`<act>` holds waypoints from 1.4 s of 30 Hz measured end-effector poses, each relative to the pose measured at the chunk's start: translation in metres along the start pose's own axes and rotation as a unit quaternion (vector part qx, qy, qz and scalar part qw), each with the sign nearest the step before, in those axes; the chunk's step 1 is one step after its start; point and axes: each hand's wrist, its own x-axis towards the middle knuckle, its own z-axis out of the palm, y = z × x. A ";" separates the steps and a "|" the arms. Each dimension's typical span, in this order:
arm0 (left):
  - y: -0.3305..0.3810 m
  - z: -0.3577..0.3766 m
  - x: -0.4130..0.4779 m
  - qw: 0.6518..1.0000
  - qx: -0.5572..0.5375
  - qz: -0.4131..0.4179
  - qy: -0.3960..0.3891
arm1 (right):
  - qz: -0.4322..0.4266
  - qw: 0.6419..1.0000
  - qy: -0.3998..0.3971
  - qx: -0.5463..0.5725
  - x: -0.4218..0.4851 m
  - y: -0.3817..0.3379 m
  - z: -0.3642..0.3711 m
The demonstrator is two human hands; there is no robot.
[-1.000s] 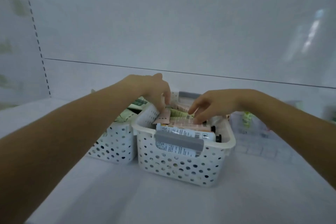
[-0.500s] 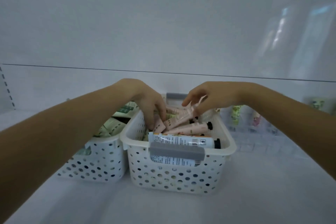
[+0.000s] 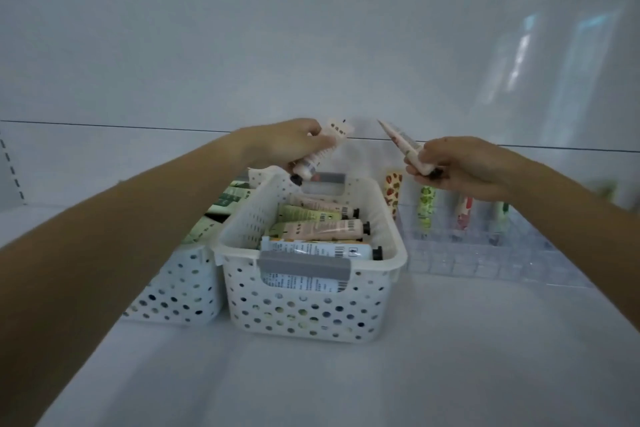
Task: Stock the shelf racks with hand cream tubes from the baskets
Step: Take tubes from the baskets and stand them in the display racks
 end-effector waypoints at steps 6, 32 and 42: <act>0.053 0.040 0.013 0.996 -0.049 0.006 0.068 | -0.013 0.999 -0.008 0.042 -0.029 0.009 -0.028; 0.212 0.341 0.082 0.925 -0.337 -0.005 0.179 | -0.147 0.951 0.273 0.014 -0.127 0.035 -0.304; 0.187 0.374 0.086 0.931 -0.315 0.008 0.183 | -0.203 0.899 0.216 -0.321 -0.108 0.054 -0.301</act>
